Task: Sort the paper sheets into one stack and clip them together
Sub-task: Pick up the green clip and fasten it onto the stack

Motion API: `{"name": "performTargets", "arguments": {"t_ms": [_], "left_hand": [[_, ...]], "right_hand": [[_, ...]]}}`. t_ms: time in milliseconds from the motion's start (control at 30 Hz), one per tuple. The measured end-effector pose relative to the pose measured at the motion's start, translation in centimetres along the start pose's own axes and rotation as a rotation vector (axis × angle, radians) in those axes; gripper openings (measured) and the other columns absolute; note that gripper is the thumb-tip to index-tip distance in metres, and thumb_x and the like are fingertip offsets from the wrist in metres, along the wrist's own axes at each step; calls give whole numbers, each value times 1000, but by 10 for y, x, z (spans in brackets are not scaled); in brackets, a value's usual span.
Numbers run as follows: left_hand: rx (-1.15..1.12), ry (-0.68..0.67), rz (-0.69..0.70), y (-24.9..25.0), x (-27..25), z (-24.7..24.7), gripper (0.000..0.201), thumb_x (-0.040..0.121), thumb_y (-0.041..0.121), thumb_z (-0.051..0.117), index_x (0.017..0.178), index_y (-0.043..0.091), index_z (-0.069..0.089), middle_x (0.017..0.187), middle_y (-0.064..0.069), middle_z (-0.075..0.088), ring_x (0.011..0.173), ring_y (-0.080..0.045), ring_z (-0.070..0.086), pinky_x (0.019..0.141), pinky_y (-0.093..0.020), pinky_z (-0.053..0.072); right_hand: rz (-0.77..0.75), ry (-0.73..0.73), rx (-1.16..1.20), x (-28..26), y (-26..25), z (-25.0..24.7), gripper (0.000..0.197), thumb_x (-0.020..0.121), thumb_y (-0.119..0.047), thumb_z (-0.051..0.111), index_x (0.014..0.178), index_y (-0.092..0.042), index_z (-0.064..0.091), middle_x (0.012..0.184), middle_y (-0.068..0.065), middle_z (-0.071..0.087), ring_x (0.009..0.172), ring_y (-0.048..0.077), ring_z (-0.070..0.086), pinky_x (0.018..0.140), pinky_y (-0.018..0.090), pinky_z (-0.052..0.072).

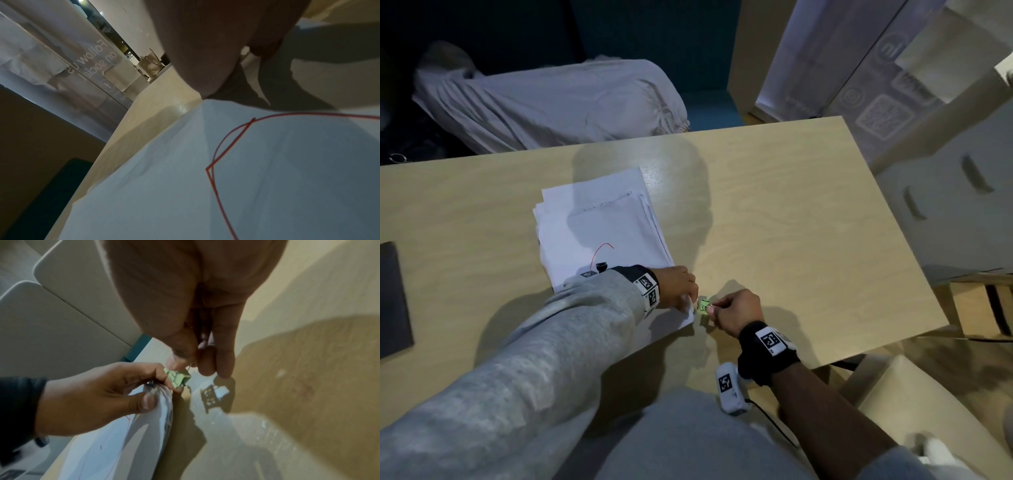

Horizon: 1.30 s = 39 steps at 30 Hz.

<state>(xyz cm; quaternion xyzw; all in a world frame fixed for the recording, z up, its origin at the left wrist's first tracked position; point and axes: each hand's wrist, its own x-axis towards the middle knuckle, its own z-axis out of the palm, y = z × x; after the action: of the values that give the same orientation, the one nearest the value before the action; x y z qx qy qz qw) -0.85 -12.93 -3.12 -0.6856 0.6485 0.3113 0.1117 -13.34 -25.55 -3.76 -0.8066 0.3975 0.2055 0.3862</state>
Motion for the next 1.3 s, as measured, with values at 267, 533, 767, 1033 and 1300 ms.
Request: {"name": "performTargets", "arguments": {"t_ms": [267, 533, 767, 1033, 1300], "left_hand": [[-53, -6, -31, -5, 2, 4, 33, 99, 14, 46, 129, 20, 58, 129, -3, 59, 119, -23, 45, 99, -31, 38], [84, 12, -56, -13, -5, 2, 45, 89, 23, 63, 133, 27, 51, 133, 1, 54, 127, -22, 40, 114, -37, 21], [99, 20, -106, -8, -8, 9, 43, 88, 16, 62, 130, 21, 53, 128, -2, 53, 121, -24, 42, 105, -37, 35], [-2, 0, -101, -12, -11, 5, 43, 84, 20, 65, 125, 25, 56, 124, 1, 53, 117, -22, 44, 97, -31, 36], [-171, 76, -107, -14, -16, 15, 41, 89, 45, 58, 124, 25, 60, 120, 3, 55, 116, -18, 42, 100, -32, 36]], "right_hand": [[-1, -75, 5, -4, -4, 3, 16, 78, -25, 76, 85, -11, 78, 73, 5, 74, 71, 16, 68, 79, 29, 58], [-18, -96, -34, -10, 1, 8, 22, 79, -30, 76, 89, -11, 79, 85, 8, 76, 70, 14, 64, 76, 24, 54], [-24, -74, -22, -13, -5, 11, 22, 79, -31, 76, 88, -12, 79, 81, 5, 76, 79, 17, 71, 81, 28, 57], [0, -46, -30, -20, -10, 29, 19, 79, -29, 76, 88, -12, 79, 89, 3, 77, 83, 15, 70, 79, 23, 53], [57, -35, 34, -19, -8, 34, 20, 77, -30, 78, 85, -12, 79, 82, 5, 76, 78, 17, 70, 76, 25, 55]]}}
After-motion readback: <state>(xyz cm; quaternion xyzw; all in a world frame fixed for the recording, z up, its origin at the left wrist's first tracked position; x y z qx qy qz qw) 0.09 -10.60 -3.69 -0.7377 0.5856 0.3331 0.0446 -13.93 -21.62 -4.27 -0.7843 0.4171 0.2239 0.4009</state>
